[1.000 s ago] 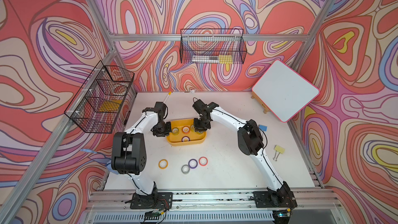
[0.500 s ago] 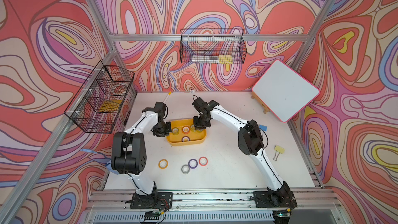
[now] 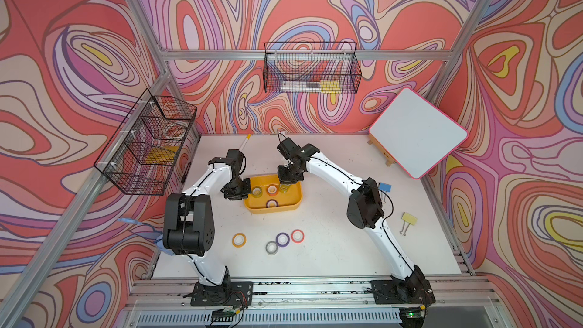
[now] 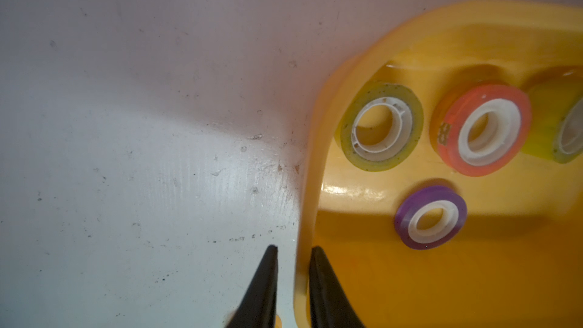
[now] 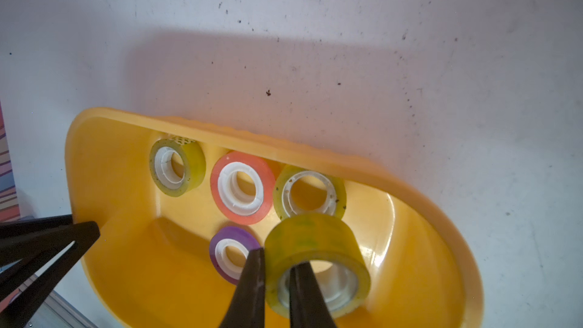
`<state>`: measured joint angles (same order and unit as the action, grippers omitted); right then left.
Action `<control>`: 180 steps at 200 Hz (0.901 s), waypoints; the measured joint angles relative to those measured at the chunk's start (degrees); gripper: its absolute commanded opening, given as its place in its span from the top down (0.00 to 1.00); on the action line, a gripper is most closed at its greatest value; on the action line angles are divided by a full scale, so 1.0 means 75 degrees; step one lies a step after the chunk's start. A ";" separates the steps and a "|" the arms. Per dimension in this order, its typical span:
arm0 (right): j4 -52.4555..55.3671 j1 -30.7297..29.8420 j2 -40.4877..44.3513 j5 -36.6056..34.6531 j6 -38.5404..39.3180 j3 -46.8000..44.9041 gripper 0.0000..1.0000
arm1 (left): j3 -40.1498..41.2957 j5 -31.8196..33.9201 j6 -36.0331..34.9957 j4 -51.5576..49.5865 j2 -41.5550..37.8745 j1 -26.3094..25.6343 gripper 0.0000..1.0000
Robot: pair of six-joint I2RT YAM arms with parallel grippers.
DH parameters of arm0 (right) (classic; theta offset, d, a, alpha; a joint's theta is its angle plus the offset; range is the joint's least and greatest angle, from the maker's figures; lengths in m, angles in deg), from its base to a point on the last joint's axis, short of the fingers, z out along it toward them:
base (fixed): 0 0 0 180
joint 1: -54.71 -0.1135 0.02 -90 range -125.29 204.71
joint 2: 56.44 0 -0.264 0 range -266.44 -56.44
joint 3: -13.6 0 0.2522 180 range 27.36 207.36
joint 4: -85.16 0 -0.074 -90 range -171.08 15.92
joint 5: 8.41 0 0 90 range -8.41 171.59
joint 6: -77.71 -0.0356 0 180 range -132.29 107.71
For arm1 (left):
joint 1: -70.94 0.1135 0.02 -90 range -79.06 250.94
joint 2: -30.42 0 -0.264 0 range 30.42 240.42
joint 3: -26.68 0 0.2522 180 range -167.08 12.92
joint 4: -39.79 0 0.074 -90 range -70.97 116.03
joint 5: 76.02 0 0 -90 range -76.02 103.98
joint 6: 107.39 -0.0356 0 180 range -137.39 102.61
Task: Put the transparent tape into the storage box
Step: Adjust the tape at the storage box.
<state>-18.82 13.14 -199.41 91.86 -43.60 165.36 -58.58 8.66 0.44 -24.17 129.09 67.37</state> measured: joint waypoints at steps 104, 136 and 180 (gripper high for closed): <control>-0.0286 0.0000 -0.0434 0.0067 0.0026 0.0108 0.80 | 0.0000 0.0023 -0.0003 -0.0003 0.0000 0.0000 0.77; -0.0262 0.0000 -0.0446 0.0064 0.0041 0.0166 0.77 | 0.0000 0.0023 -0.0003 -0.0003 0.0003 0.0000 0.77; -0.0178 -0.0003 -0.0405 -0.0032 0.0047 0.0219 0.76 | 0.0000 0.0026 0.0000 0.0000 0.0003 0.0000 0.77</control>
<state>-20.15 13.12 -202.45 91.61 -43.25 167.00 -58.58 8.85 0.44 -24.17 129.11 67.37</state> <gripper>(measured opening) 0.244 0.232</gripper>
